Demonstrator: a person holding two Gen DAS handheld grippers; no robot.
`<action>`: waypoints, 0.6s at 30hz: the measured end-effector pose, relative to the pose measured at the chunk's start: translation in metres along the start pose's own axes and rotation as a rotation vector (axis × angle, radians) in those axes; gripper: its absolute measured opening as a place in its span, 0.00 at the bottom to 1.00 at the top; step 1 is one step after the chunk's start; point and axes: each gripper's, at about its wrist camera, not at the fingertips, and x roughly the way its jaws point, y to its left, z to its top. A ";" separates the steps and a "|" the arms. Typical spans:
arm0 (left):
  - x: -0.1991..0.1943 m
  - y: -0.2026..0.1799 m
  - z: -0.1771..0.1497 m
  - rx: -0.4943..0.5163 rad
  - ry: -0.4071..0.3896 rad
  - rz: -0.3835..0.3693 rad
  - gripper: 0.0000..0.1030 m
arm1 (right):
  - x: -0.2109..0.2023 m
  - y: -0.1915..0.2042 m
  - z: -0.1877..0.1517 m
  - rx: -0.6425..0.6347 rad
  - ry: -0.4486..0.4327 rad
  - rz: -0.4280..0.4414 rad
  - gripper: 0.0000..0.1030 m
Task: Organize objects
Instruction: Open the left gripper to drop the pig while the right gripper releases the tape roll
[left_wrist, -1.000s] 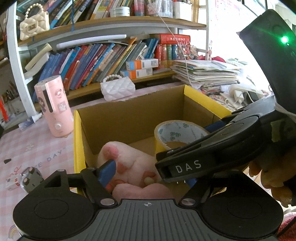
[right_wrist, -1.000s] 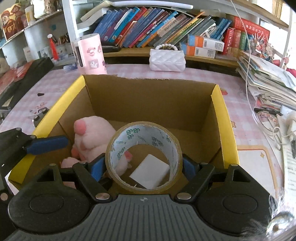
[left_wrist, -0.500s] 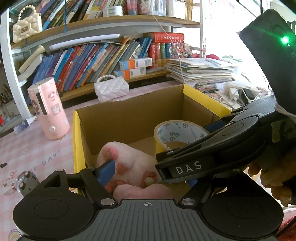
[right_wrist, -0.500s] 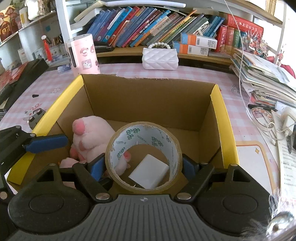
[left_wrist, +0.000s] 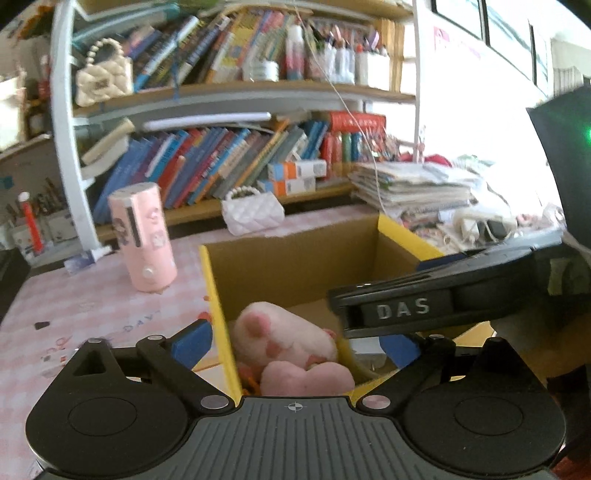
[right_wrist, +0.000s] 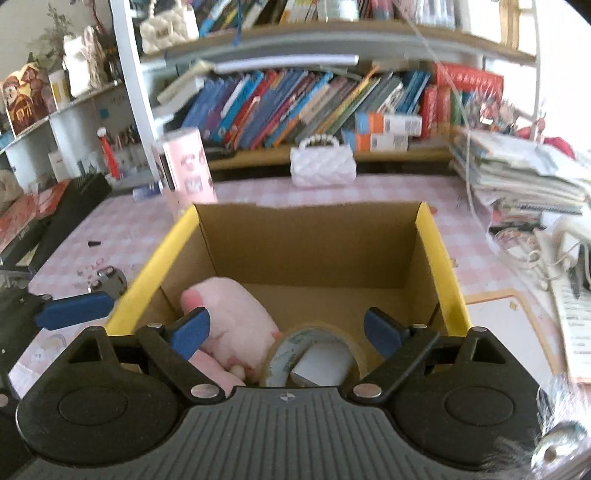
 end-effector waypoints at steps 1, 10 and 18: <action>-0.006 0.003 -0.001 -0.010 -0.011 0.002 0.96 | -0.006 0.003 -0.002 0.002 -0.019 -0.018 0.88; -0.044 0.021 -0.018 -0.053 -0.051 -0.005 0.96 | -0.052 0.023 -0.023 0.038 -0.122 -0.135 0.88; -0.077 0.036 -0.041 -0.052 -0.028 -0.025 0.96 | -0.089 0.050 -0.055 0.062 -0.121 -0.221 0.92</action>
